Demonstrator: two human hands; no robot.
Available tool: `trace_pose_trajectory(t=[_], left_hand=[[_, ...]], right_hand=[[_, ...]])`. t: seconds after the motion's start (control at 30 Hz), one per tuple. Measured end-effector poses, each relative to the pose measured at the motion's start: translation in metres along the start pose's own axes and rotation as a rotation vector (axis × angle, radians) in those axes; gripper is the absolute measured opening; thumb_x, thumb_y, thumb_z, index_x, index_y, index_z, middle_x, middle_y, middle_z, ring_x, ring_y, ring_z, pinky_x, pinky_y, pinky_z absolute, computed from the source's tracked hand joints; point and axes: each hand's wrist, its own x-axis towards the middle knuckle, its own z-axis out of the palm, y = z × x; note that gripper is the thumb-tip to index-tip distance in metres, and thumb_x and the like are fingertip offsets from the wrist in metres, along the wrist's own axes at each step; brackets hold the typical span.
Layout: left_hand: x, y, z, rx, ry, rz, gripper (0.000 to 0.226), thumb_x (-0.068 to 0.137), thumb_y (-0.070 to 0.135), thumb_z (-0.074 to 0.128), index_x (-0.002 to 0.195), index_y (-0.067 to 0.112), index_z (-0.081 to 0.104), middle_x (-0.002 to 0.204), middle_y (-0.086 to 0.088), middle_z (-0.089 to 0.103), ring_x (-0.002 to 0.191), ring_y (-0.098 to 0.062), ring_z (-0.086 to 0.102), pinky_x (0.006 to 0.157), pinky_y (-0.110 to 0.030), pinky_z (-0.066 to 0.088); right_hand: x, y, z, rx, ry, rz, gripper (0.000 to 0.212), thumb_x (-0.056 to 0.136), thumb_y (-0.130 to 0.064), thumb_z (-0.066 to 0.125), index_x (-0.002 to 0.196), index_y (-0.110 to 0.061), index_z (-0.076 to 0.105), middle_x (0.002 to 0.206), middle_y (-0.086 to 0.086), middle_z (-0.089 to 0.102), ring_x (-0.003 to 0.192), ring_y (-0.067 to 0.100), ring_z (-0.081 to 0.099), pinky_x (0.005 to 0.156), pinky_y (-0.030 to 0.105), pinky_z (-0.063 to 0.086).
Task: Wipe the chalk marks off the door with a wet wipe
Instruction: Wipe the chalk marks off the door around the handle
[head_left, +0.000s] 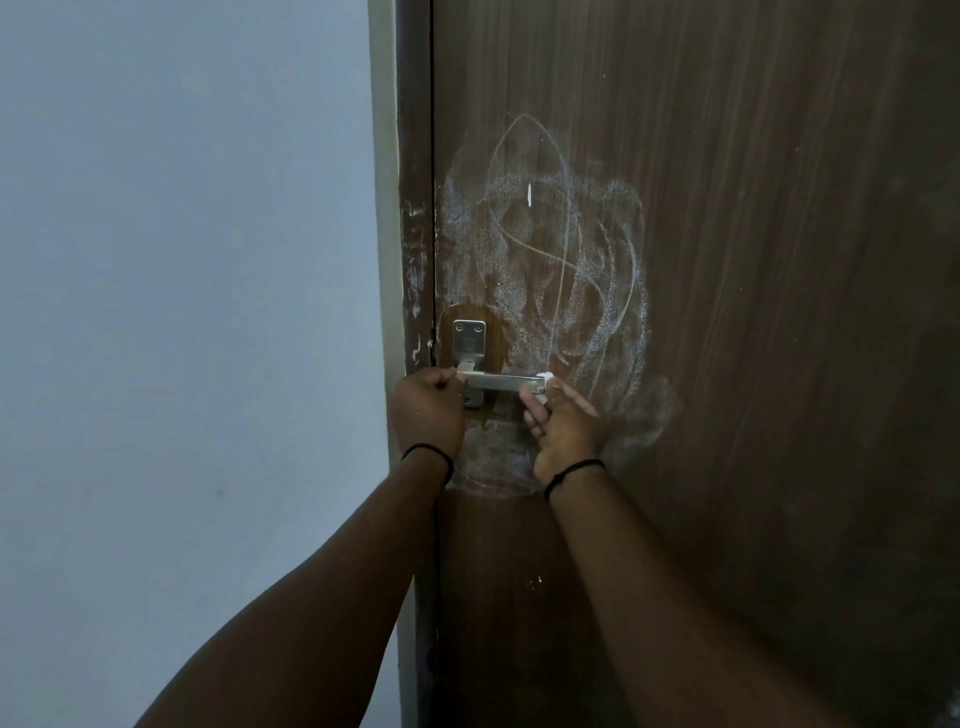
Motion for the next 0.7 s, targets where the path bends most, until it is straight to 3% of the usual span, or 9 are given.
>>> trace_pose_trajectory(t=[0.1,0.23,0.37,0.43,0.47,0.5,0.57,0.63,0.7], left_hand=[[0.000,-0.003,0.000,0.014,-0.009,0.020,0.018,0.089,0.022,0.070,0.103,0.015,0.076,0.097,-0.001,0.076,0.069,0.004,0.052,0.051,0.004,0.032],[0.000,-0.003,0.002,0.014,-0.002,0.024,0.019,0.089,0.022,0.069,0.105,0.013,0.076,0.099,-0.003,0.075,0.079,-0.003,0.057,0.055,0.003,0.032],[0.000,-0.005,0.002,0.011,0.007,0.022,0.020,0.090,0.021,0.068,0.106,0.012,0.075,0.101,-0.003,0.075,0.083,-0.005,0.058,0.061,0.001,0.030],[-0.001,-0.006,0.001,0.015,0.000,0.030,0.020,0.090,0.021,0.068,0.106,0.012,0.075,0.101,-0.003,0.075,0.084,-0.005,0.058,0.062,0.001,0.030],[-0.001,-0.005,0.001,0.015,-0.003,0.030,0.020,0.090,0.021,0.068,0.106,0.012,0.075,0.101,-0.003,0.075,0.084,-0.005,0.058,0.062,0.001,0.030],[0.000,-0.005,0.001,0.012,-0.005,0.029,0.019,0.090,0.021,0.068,0.106,0.012,0.076,0.101,-0.003,0.075,0.084,-0.005,0.058,0.062,0.001,0.031],[0.000,-0.006,0.002,-0.002,-0.005,0.027,0.019,0.090,0.020,0.069,0.105,0.011,0.075,0.100,-0.003,0.075,0.083,-0.005,0.059,0.062,0.001,0.031],[-0.001,-0.005,0.003,-0.002,-0.002,0.026,0.019,0.090,0.020,0.068,0.105,0.011,0.075,0.099,-0.003,0.075,0.082,-0.005,0.058,0.061,-0.001,0.032],[-0.001,-0.005,0.003,0.005,0.004,0.021,0.019,0.090,0.020,0.068,0.105,0.011,0.075,0.099,-0.003,0.075,0.082,-0.005,0.059,0.061,-0.001,0.032]], right_hand=[[-0.004,0.016,-0.003,0.010,0.080,-0.082,0.009,0.096,-0.010,0.063,0.102,-0.012,0.068,0.102,0.011,0.073,0.067,0.009,0.072,0.053,0.017,0.052],[-0.009,0.021,-0.007,-0.060,0.134,-0.261,0.009,0.086,-0.010,0.075,0.094,-0.010,0.072,0.089,0.009,0.074,0.072,0.014,0.071,0.061,0.021,0.058],[-0.007,0.013,-0.003,-0.406,0.144,-0.563,0.015,0.082,-0.011,0.078,0.075,-0.019,0.067,0.088,0.004,0.070,0.082,0.017,0.066,0.074,0.031,0.056],[-0.004,0.009,0.000,-0.590,0.107,-0.663,0.013,0.083,-0.012,0.076,0.077,-0.012,0.064,0.096,0.008,0.066,0.080,0.011,0.060,0.072,0.026,0.052],[-0.001,0.007,0.000,-0.654,0.105,-0.696,0.014,0.083,-0.014,0.076,0.078,-0.011,0.063,0.098,0.008,0.063,0.077,0.004,0.056,0.069,0.017,0.047],[0.000,0.007,-0.001,-0.695,0.109,-0.717,0.015,0.083,-0.015,0.077,0.079,-0.012,0.063,0.098,0.006,0.060,0.074,0.000,0.053,0.065,0.006,0.040],[0.000,0.008,-0.006,-0.729,0.096,-0.737,0.018,0.083,-0.018,0.077,0.079,-0.011,0.061,0.095,0.003,0.057,0.073,-0.003,0.051,0.061,0.002,0.038],[-0.001,0.013,-0.012,-0.741,0.051,-0.688,0.019,0.083,-0.018,0.078,0.079,-0.010,0.061,0.089,0.004,0.061,0.073,0.004,0.054,0.062,0.008,0.040],[-0.001,0.018,-0.015,-0.679,0.038,-0.534,0.018,0.082,-0.015,0.078,0.079,-0.010,0.061,0.080,0.007,0.067,0.070,0.016,0.064,0.060,0.025,0.050]])
